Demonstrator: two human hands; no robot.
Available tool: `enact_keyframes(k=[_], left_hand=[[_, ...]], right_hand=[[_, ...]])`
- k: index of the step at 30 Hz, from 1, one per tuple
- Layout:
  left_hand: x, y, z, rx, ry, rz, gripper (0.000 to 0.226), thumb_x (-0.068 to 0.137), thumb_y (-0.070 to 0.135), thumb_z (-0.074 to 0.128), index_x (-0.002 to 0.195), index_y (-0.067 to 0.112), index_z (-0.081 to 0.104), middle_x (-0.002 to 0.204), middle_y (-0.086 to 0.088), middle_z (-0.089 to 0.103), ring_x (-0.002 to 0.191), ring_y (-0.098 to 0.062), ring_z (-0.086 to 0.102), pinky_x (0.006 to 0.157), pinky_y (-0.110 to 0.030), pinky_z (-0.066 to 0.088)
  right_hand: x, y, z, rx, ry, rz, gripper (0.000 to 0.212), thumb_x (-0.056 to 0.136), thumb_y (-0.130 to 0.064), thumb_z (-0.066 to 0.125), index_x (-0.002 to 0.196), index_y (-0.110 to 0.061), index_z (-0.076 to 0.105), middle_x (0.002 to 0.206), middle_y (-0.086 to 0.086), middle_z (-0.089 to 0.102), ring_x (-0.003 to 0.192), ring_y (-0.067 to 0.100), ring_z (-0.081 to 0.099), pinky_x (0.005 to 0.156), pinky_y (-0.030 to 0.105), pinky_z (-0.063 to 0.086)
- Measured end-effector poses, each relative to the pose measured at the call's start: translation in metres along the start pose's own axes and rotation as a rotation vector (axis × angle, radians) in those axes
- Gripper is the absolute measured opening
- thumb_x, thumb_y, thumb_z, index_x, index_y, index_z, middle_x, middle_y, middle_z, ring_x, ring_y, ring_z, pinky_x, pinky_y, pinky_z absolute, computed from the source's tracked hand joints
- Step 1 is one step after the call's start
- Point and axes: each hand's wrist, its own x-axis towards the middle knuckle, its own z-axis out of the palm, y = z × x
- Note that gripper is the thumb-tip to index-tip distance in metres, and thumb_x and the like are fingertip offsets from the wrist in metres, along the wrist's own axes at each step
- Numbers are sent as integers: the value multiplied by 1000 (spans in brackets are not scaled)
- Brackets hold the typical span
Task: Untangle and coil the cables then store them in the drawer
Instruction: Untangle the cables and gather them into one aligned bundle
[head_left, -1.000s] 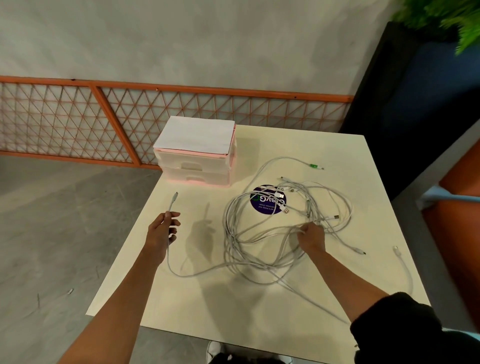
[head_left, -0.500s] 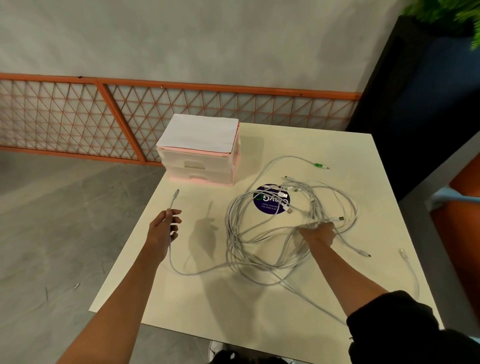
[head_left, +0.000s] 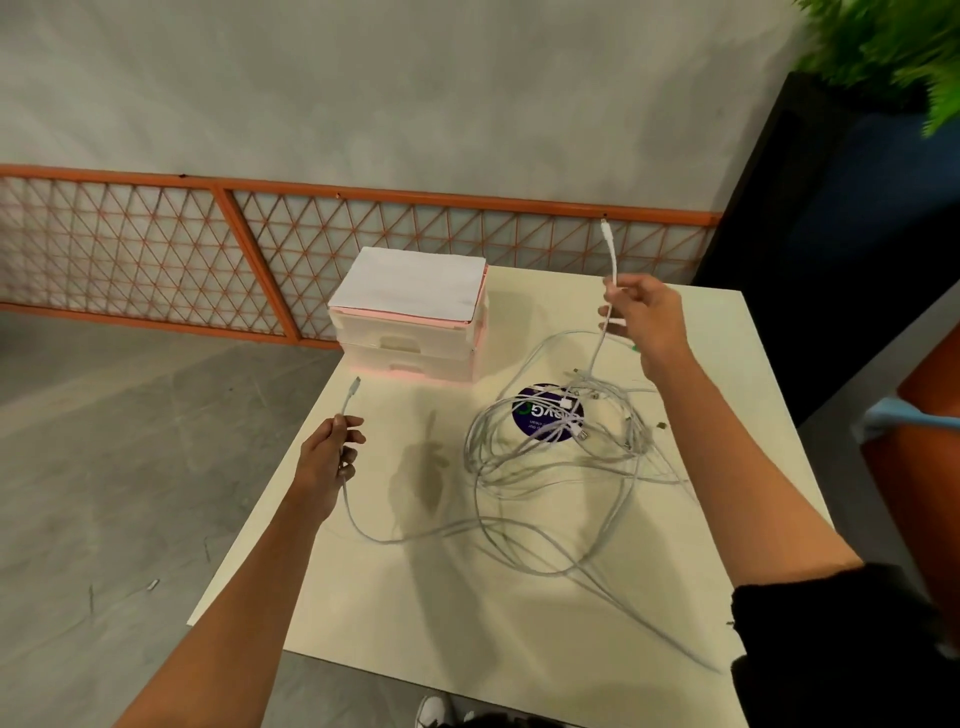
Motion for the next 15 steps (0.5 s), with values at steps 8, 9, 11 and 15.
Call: enact_keyframes(k=[8, 9, 11, 15], left_hand=[[-10, 4, 7, -14, 21, -42, 32, 103, 30, 39, 78, 17, 56, 62, 6, 60, 45, -6, 40, 38, -14, 27], [-11, 4, 7, -7, 21, -43, 33, 103, 30, 39, 78, 17, 56, 61, 7, 60, 48, -7, 39, 38, -14, 27], [-13, 3, 5, 7, 17, -43, 33, 103, 29, 39, 78, 17, 56, 60, 8, 60, 52, -9, 37, 39, -15, 28], [-12, 2, 2, 9, 23, -40, 32, 103, 30, 39, 78, 17, 56, 65, 5, 59, 55, -11, 36, 41, -16, 29]], right_hand=[[-15, 54, 2, -459, 65, 120, 18, 85, 3, 58, 83, -13, 52, 81, 16, 65, 41, 10, 56, 57, 36, 55], [-21, 75, -3, -571, 41, 183, 20, 85, -1, 58, 73, -16, 54, 85, 15, 68, 49, 4, 58, 61, 32, 55], [-36, 113, -13, -659, 0, 325, 23, 88, -5, 58, 67, -15, 59, 83, 14, 68, 48, 4, 59, 62, 29, 55], [-66, 155, -26, -641, -81, 426, 20, 92, 4, 46, 104, 7, 62, 102, 18, 63, 80, 28, 65, 56, 18, 52]])
